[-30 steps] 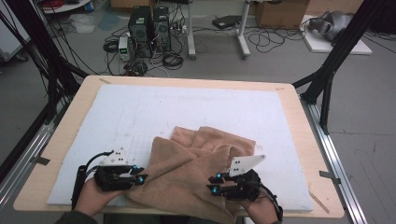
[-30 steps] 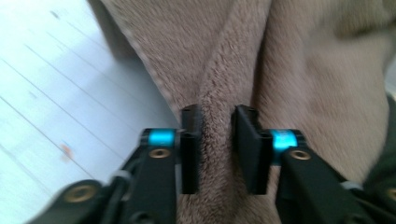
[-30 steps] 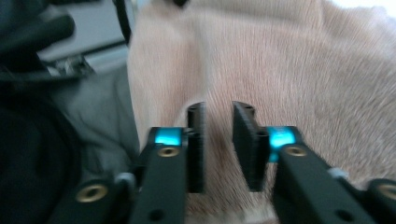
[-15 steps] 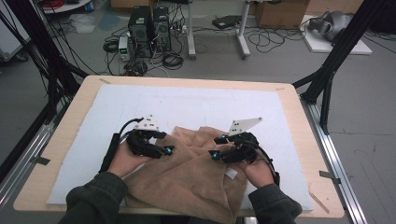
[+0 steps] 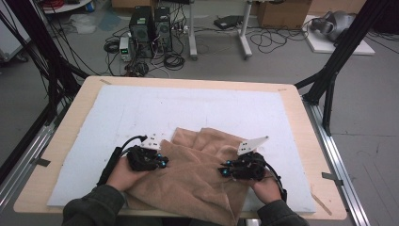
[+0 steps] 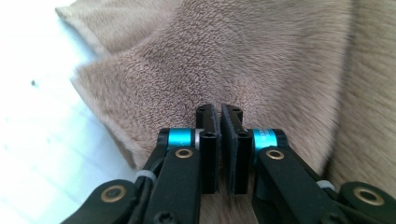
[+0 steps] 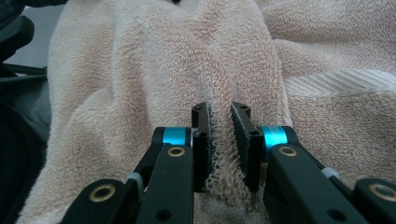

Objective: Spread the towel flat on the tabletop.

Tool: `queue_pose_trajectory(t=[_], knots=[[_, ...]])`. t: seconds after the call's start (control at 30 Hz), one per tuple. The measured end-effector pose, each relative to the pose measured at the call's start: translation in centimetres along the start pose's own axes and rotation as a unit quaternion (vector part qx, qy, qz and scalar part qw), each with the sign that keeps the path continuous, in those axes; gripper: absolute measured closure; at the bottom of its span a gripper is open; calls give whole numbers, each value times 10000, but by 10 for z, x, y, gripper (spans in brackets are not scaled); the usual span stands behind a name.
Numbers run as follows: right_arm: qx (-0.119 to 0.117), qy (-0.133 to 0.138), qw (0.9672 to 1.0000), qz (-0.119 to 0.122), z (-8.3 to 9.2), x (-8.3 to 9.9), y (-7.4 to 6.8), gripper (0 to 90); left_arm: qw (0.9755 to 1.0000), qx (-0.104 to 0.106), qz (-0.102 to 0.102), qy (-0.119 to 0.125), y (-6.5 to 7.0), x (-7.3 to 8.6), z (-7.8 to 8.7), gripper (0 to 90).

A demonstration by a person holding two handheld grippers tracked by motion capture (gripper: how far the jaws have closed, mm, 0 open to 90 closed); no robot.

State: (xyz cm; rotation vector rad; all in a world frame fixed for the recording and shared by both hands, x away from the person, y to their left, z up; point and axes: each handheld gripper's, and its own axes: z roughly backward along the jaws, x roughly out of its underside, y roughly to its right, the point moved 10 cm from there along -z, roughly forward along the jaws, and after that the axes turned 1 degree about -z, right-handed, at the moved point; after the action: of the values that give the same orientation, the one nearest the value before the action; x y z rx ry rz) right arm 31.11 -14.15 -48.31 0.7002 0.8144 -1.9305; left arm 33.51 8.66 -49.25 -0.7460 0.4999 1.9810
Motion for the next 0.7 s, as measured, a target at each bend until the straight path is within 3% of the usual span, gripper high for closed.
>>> queue_pose_trajectory(t=[0.2, 0.37, 0.5, 0.53, 0.57, 0.6, 0.7], knots=[[39, -5, 9999, 162, 2, -5, -11, 802, 9995, -117, -39, 286, 19, 14, 26, 864], [-7, 11, 9994, 332, 5, -5, -32, 808, 9994, -40, -32, 348, 38, 25, 40, 865], [-93, 7, 9988, 475, 7, 0, -54, 808, 9992, 67, -18, 401, 46, 29, 45, 861], [-109, -16, 9985, 543, 9, 0, -60, 797, 9990, 61, -1, 438, 45, 27, 46, 800], [-109, -16, 9985, 543, 9, 0, -60, 797, 9987, 115, 36, 492, 44, 25, 47, 800], [-129, 4, 9983, 570, 11, -1, -62, 782, 9981, 189, 102, 570, 43, 21, 49, 723], [-43, 208, 9982, 554, 23, -14, -56, 725, 9956, 229, 243, 879, 37, 2, 56, 566]])
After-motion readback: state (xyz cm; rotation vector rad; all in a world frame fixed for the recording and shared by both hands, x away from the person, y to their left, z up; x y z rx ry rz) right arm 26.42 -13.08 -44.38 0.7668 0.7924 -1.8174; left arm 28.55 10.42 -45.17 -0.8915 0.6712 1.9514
